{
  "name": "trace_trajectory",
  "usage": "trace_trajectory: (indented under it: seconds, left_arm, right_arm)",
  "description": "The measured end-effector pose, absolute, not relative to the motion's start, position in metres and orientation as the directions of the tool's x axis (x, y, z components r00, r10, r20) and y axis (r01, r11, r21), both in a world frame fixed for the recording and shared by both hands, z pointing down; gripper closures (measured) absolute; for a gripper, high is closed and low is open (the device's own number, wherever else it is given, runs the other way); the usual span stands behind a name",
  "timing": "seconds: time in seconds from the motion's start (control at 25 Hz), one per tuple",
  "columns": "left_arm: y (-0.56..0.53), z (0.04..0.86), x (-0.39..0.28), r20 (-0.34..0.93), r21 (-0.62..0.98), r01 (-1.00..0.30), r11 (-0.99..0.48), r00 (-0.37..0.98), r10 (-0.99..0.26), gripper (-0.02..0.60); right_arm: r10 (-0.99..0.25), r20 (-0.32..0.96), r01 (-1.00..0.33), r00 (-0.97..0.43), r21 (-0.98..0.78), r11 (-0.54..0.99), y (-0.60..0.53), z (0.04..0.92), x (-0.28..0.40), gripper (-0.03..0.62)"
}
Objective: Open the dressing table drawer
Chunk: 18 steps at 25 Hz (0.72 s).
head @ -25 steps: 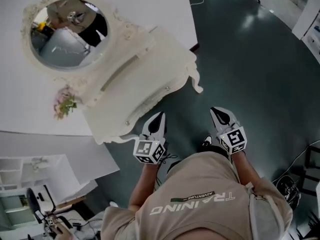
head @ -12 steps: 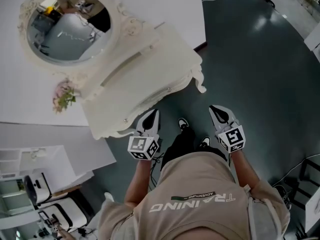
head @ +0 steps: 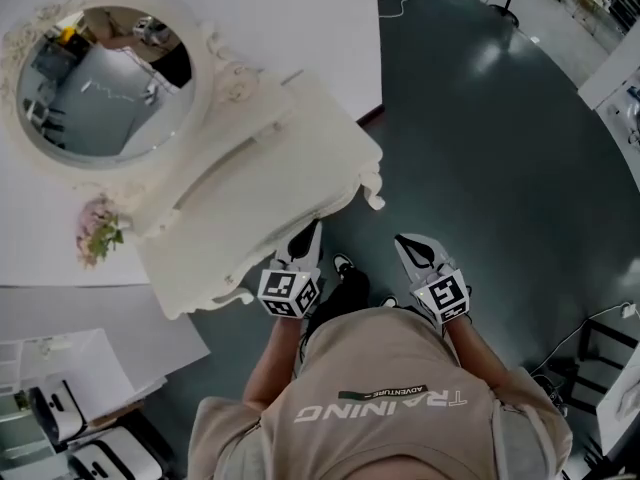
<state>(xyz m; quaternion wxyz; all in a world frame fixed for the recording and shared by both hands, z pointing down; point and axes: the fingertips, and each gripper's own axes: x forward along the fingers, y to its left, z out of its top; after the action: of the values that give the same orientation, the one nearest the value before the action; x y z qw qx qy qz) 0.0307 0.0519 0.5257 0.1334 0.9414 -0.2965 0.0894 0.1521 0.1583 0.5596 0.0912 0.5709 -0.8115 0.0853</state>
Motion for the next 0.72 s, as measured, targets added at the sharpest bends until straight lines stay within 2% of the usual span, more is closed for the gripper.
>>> trace_trajectory:
  seconds: [0.44, 0.72]
  left_arm:
    - [-0.04, 0.525, 0.016, 0.263, 0.191, -0.539, -0.82, 0.833, -0.486, 0.563]
    - [-0.089, 0.527, -0.016, 0.24, 0.217, -0.598, -0.772, 0.799, -0.551, 0.563]
  right_arm:
    - [-0.903, 0.226, -0.929, -0.365, -0.018, 0.371, 0.023, 0.529, 0.127, 0.591]
    - [-0.877, 0.256, -0.91, -0.408, -0.033, 0.414, -0.028, 0.516, 0.097, 0.591]
